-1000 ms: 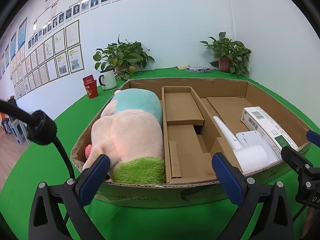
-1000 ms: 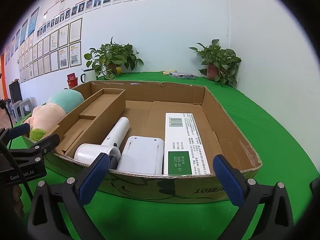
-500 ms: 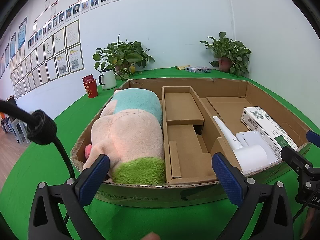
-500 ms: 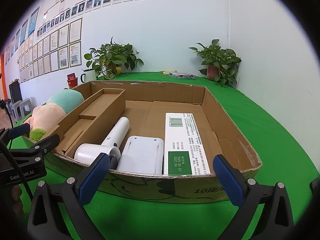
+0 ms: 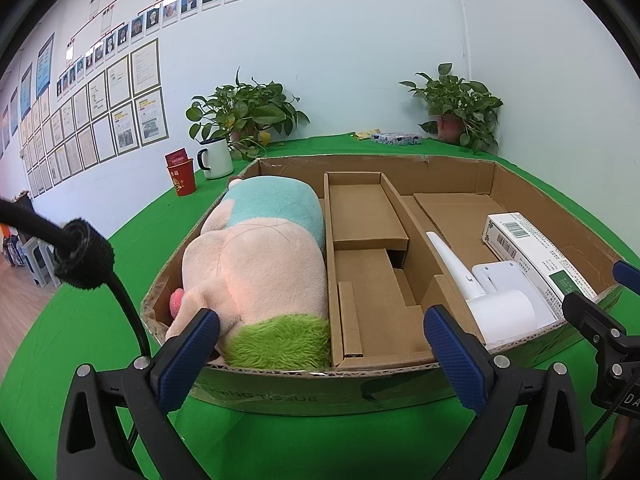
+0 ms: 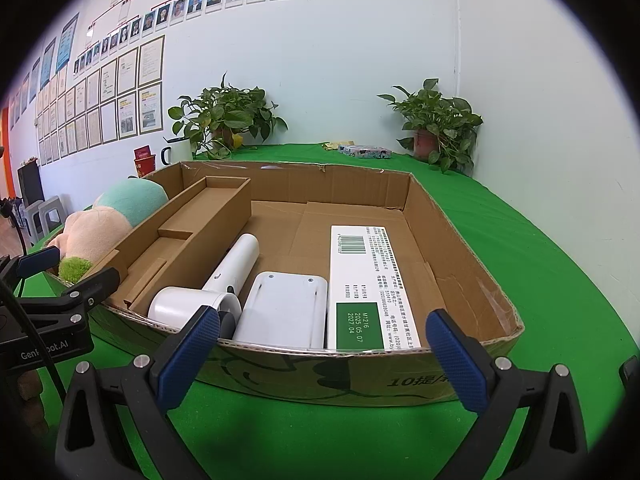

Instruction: Organize objects

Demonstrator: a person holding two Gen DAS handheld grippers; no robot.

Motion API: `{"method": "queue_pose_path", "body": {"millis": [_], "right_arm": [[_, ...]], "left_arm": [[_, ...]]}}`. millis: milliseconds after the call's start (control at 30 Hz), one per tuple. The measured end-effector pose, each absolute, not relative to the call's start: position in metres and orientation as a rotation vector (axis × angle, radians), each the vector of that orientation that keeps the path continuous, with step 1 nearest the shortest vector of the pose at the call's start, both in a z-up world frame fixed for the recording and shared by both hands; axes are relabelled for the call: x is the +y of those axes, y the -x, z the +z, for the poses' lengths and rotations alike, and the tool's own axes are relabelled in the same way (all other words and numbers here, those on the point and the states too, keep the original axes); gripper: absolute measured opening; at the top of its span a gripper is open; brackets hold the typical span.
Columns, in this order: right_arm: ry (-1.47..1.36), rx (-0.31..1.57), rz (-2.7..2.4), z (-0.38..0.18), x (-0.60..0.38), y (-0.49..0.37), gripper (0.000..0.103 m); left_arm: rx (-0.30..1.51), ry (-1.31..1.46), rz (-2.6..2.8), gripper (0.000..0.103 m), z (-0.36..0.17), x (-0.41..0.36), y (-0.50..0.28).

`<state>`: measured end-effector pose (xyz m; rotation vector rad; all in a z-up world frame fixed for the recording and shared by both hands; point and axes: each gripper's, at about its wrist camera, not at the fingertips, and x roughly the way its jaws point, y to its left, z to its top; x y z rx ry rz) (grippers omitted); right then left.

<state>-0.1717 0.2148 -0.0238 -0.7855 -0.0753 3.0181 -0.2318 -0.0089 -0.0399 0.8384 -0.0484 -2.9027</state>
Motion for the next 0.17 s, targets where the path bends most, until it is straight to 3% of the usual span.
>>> {"method": "queue_pose_path", "body": {"millis": [167], "right_arm": [[0.785,-0.077,3.018,-0.024,0.2148,0.1717,0.102]], "left_arm": [[-0.047,-0.839,-2.903,0.103,-0.0407,-0.008,0.2322]]}}
